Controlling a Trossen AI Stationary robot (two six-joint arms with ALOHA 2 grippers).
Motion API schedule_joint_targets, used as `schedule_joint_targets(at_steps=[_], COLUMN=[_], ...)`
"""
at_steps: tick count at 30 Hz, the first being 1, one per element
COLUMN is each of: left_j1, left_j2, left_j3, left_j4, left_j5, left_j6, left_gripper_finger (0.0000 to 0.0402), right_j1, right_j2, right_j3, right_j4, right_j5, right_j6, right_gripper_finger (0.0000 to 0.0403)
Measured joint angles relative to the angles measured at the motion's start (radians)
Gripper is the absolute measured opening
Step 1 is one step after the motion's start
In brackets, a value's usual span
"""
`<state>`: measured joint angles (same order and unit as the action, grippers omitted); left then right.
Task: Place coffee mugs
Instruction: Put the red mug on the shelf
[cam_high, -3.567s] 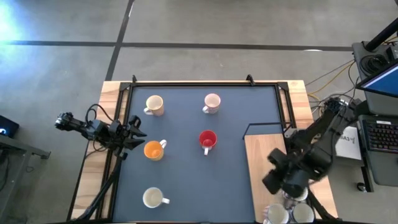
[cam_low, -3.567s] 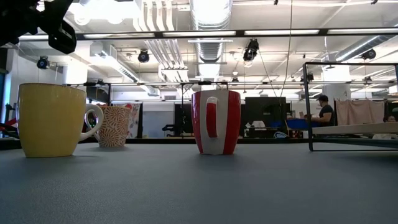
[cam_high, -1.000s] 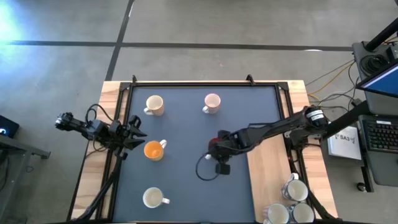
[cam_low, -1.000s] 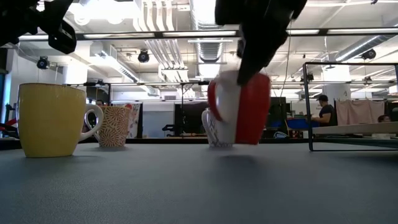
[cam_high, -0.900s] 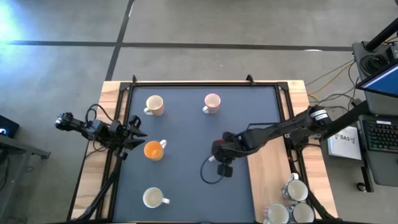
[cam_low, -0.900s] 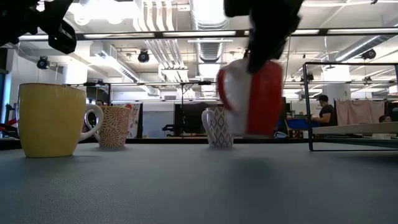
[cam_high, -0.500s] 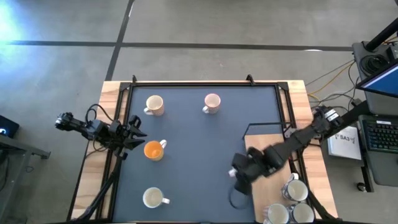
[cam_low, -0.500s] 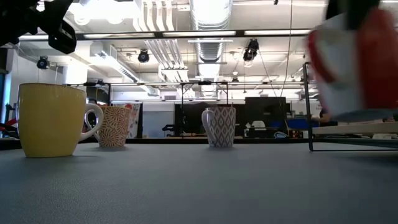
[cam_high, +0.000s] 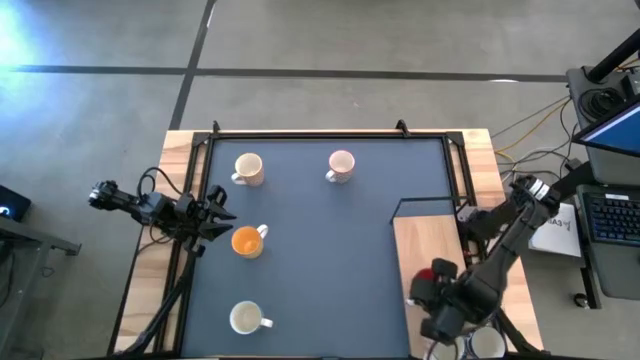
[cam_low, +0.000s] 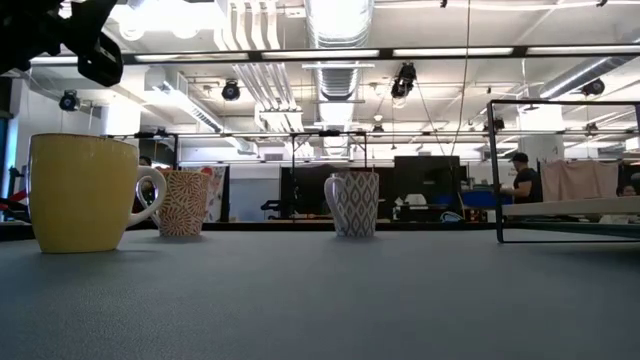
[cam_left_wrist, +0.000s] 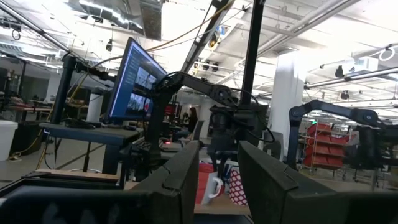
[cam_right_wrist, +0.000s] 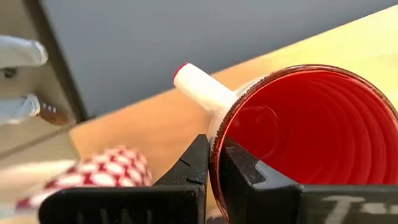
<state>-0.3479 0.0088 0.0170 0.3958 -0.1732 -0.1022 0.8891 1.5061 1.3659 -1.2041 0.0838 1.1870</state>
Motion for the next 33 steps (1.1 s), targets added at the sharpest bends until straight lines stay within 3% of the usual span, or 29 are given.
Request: schedule_joint_targets(at_steps=[9,33], left_j1=[0.0,0.0], left_j2=[0.0,0.0], left_j3=[0.0,0.0], left_j4=[0.0,0.0], left_j5=[0.0,0.0], left_j6=[0.0,0.0], left_gripper_finger=[0.0095,0.0095], right_j1=[0.095,0.136], right_j2=[-0.001,-0.001], right_j3=[0.0,0.0], right_j4=[0.002,0.047], right_j5=[-0.005,-0.041], right_j6=[-0.005,-0.061], right_gripper_finger=[0.0013,0.0013])
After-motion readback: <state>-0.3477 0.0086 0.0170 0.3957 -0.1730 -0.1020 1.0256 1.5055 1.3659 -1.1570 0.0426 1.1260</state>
